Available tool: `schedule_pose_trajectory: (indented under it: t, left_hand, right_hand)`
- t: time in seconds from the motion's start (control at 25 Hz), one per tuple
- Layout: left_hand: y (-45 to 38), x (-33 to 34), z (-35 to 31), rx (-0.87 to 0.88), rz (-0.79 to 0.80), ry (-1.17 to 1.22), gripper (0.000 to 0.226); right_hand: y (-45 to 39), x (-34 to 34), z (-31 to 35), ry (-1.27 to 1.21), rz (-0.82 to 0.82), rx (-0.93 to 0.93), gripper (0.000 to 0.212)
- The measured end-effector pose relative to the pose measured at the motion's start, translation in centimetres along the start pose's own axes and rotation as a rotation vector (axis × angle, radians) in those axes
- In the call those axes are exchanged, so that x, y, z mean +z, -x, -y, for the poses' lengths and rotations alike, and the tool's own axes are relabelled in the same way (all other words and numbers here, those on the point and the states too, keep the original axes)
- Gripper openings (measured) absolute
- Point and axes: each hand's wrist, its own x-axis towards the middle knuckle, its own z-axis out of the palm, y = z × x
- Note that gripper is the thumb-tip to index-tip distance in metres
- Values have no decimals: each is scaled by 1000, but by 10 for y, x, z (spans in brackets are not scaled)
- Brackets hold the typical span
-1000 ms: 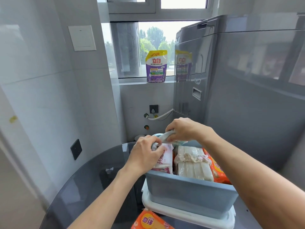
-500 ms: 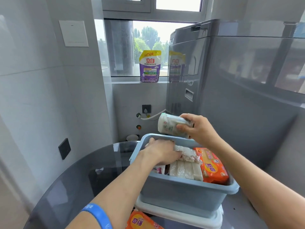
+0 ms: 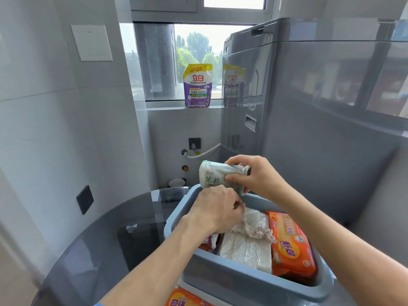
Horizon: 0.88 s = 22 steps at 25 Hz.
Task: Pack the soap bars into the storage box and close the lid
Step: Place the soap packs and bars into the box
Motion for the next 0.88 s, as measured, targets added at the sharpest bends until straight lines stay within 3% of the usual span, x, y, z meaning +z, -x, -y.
schedule_pose_trajectory:
  t: [0.12, 0.32, 0.4, 0.52, 0.68, 0.8, 0.88]
  left_hand:
    - [8, -3, 0, 33, -59, 12, 37]
    - [42, -12, 39, 72, -117, 223, 38]
    - [56, -14, 49, 75, -108, 321, 25]
    - [63, -13, 48, 79, -150, 331, 25]
    - [67, -15, 45, 69, -167, 333, 26]
    - [61, -18, 40, 27, -95, 265, 33]
    - [57, -16, 34, 16, -77, 169, 35]
  right_hand:
    - [17, 4, 3, 15, -67, -3, 25]
    - [33, 3, 5, 311, -9, -112, 27]
    - [24, 14, 17, 465, 85, -252, 28]
    - [12, 27, 30, 591, 207, -339, 29]
    - [12, 27, 24, 560, 164, -273, 35]
    - [18, 17, 13, 201, 68, 7, 46]
    - [25, 11, 11, 66, -61, 69, 45]
